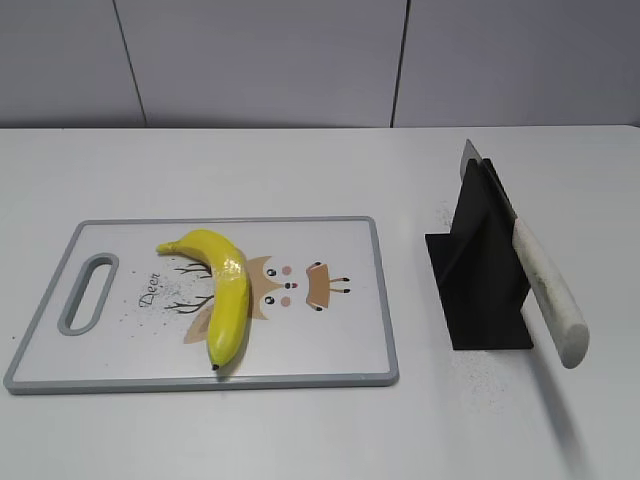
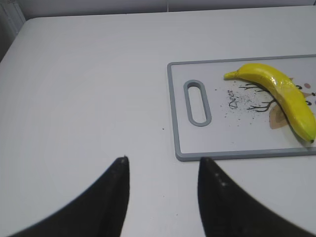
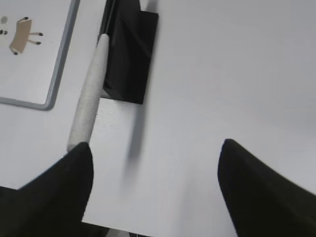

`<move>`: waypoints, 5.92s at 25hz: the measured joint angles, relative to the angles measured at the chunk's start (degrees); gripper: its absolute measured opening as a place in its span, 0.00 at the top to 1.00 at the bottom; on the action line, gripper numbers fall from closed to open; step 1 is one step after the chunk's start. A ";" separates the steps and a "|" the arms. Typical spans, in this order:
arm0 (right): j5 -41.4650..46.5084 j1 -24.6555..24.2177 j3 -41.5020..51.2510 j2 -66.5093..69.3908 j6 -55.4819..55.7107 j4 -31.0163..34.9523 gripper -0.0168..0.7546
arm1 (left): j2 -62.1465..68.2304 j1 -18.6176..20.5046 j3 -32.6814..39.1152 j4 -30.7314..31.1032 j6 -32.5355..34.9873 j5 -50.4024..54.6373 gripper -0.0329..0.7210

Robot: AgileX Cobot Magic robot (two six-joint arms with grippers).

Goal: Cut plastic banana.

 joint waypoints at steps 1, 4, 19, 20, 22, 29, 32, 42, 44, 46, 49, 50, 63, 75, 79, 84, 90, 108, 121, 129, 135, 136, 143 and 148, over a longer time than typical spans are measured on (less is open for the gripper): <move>0.00 1.63 -0.58 2.05 0.49 0.00 0.21 | 0.00 0.00 0.00 0.00 0.00 0.00 0.38; 0.19 6.73 -2.29 8.30 2.10 0.05 0.22 | 0.00 0.00 0.00 0.00 0.00 0.00 0.38; -3.28 9.84 -3.82 31.88 5.55 4.35 0.27 | 0.00 0.00 0.00 0.00 0.00 0.00 0.38; -3.92 9.84 -3.82 33.30 5.55 4.67 0.27 | 0.00 0.00 0.00 0.00 0.00 0.00 0.38; -5.08 9.84 -3.82 35.76 5.55 5.55 0.28 | 0.00 0.00 0.00 0.00 0.00 0.00 0.38; -5.32 9.84 -3.87 39.56 8.01 6.99 0.72 | 0.00 0.00 0.00 0.00 0.00 0.00 0.38; -5.10 9.77 -3.88 39.56 9.60 7.05 0.75 | 0.00 0.00 0.00 0.00 0.00 0.00 0.38; -4.41 9.77 -3.88 34.56 11.55 6.91 0.75 | 0.00 0.00 0.00 -0.05 0.00 0.00 0.38; -4.13 9.77 -3.88 31.69 12.36 6.34 0.75 | 0.00 0.00 0.00 -0.05 0.00 0.00 0.38; -4.07 9.77 -3.88 28.43 12.89 5.69 0.76 | 0.00 0.00 0.00 0.00 0.00 0.00 0.38; -4.07 9.82 -3.93 24.17 13.03 5.01 0.77 | 0.00 0.00 0.00 0.06 0.00 0.00 0.38; -4.00 9.83 -3.93 23.02 13.10 4.72 0.77 | 0.00 0.00 0.00 0.06 0.00 0.00 0.38; -1.73 9.83 -9.89 14.99 13.23 3.06 0.77 | 0.00 0.00 0.00 0.75 0.00 0.00 0.38; 3.99 9.83 -17.97 20.81 -2.09 1.61 0.77 | 11.88 0.00 -5.86 1.16 1.72 -5.11 0.23; 6.16 9.83 -23.68 28.50 -16.72 7.09 0.77 | 24.59 0.00 -10.69 -1.15 9.83 -10.00 0.14; 8.34 9.83 -31.06 36.79 -27.06 13.50 0.77 | 42.41 0.00 -20.55 -11.87 28.71 -10.23 0.12; 9.52 9.83 -38.62 44.13 -44.16 19.77 0.77 | 61.71 -2.67 -39.49 -18.85 44.73 0.21 0.13; 9.61 16.32 -49.61 57.98 -65.31 26.63 0.77 | 88.32 -14.73 -55.91 -14.84 58.83 6.90 0.17; 8.80 16.32 -49.61 57.98 -67.51 27.14 0.77 | 90.97 -14.87 -55.91 -14.45 52.69 5.54 0.84; 6.53 16.32 -46.31 57.98 -68.14 27.28 0.77 | 92.75 -15.41 -55.91 -12.70 47.79 6.22 0.83; -4.16 16.39 -36.11 58.03 -68.74 27.83 0.77 | 96.40 -15.44 -51.23 -12.82 47.75 -0.41 0.80; -6.03 16.39 -34.21 58.26 -69.01 27.56 0.77 | 96.87 -15.51 -48.87 -13.11 47.75 -3.44 0.80; -15.75 17.09 -28.15 69.19 -70.41 26.37 0.75 | 104.36 -16.02 -32.80 -14.53 47.80 -26.03 0.77; -15.34 16.97 -29.85 73.34 -70.47 25.47 0.75 | 107.63 -16.07 -33.11 -14.56 48.09 -27.37 0.75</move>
